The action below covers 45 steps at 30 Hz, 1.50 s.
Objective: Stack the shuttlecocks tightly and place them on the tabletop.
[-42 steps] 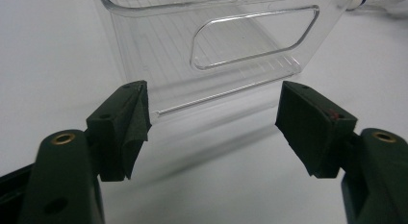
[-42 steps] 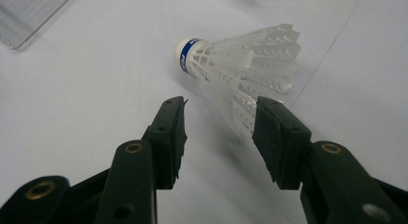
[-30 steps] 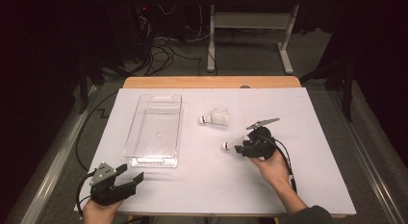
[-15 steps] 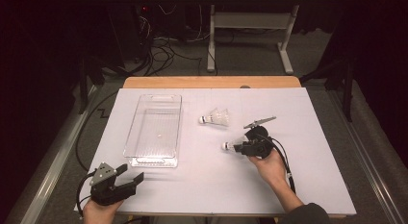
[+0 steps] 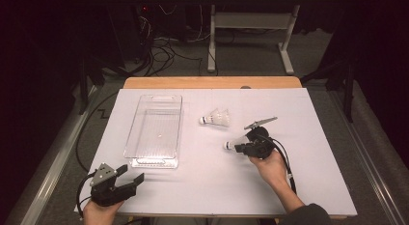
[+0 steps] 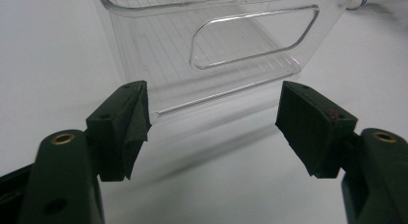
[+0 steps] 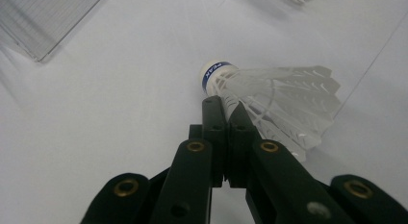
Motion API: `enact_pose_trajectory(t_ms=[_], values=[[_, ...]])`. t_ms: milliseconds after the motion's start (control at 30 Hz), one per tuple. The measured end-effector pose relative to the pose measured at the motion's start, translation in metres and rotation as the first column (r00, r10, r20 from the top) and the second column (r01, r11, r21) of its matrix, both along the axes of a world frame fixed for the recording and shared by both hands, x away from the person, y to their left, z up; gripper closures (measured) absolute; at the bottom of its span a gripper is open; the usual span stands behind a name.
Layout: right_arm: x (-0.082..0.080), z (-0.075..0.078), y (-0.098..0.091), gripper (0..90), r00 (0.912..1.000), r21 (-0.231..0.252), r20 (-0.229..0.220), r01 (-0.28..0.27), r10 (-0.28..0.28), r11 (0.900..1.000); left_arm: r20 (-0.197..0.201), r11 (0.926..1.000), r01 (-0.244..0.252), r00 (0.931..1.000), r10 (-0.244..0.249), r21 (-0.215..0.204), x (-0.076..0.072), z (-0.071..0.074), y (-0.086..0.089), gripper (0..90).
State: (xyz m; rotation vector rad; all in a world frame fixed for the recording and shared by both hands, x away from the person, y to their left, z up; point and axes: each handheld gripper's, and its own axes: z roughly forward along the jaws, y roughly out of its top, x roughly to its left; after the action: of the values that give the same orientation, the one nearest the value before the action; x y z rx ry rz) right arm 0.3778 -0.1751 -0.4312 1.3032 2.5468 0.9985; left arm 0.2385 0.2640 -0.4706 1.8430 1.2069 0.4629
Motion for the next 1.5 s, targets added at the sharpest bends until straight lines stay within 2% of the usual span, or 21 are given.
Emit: enact_pose_trajectory(t_ms=[900,1500], values=[[0.002,0.014,-0.021,90.0,0.9994,0.032,0.019,0.029,-0.030,0.9991,-0.001,1.0000,0.000,1.0000,0.000,-0.001,0.000,0.000,0.000,28.7],[0.019,0.021,-0.030,90.0,0.9975,0.040,0.024,0.066,-0.067,0.9970,0.002,1.0000,-0.003,1.0000,0.003,0.001,0.000,0.000,0.001,28.8]])
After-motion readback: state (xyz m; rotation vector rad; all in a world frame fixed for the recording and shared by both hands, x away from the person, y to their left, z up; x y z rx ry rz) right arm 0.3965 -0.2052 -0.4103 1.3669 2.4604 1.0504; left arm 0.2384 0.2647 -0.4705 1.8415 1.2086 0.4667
